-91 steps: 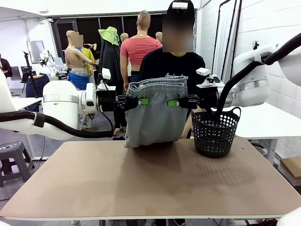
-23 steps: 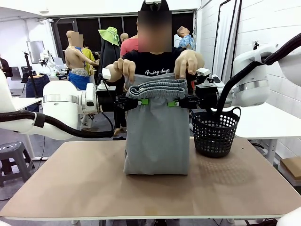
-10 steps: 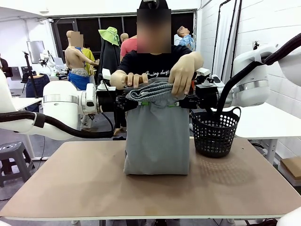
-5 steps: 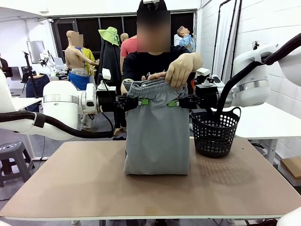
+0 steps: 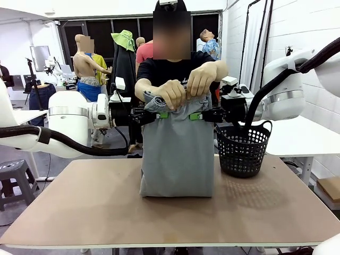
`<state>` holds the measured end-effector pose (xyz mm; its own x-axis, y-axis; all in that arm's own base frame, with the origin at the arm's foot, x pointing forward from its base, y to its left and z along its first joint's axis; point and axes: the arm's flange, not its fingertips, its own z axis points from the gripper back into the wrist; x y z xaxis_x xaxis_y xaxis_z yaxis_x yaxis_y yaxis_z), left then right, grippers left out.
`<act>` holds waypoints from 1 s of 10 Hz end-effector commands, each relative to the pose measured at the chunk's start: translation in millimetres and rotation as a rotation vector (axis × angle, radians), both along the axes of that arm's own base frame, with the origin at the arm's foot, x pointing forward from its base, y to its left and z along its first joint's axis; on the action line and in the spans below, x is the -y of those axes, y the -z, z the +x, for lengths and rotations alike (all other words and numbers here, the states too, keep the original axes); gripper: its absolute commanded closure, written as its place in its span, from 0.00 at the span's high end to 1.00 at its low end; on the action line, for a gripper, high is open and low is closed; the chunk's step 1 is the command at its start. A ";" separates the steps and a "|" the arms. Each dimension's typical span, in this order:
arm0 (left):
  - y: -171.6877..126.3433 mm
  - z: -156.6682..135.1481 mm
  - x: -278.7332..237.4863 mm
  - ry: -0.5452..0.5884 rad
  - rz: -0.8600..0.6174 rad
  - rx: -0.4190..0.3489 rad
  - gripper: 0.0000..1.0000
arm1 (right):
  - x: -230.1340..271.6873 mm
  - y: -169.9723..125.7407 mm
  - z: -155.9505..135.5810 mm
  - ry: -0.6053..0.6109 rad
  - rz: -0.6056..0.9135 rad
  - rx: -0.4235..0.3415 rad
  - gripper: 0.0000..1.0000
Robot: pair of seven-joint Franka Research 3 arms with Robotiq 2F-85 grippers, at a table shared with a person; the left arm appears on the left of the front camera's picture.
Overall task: Fold the training pants.
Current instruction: Release the ends of the Training pants and then grab the overlapped ends.
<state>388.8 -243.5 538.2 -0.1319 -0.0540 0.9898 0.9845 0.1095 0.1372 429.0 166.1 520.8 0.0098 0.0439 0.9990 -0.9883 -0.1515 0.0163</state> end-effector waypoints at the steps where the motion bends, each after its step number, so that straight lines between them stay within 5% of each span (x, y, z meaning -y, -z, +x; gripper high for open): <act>1: -3.8 -2.0 -0.4 -0.002 -0.019 -0.006 0.00 | -1.5 -2.4 -1.9 0.007 0.022 -0.002 0.00; 10: -3.8 -2.0 -0.4 -0.002 -0.019 -0.006 0.00 | -1.5 -2.4 -1.9 0.007 0.022 -0.002 0.00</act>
<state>389.0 -243.1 538.8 -0.1326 -0.0529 0.9898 0.9842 0.1109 0.1378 428.9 166.3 520.8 0.0097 0.0440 0.9990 -0.9883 -0.1519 0.0163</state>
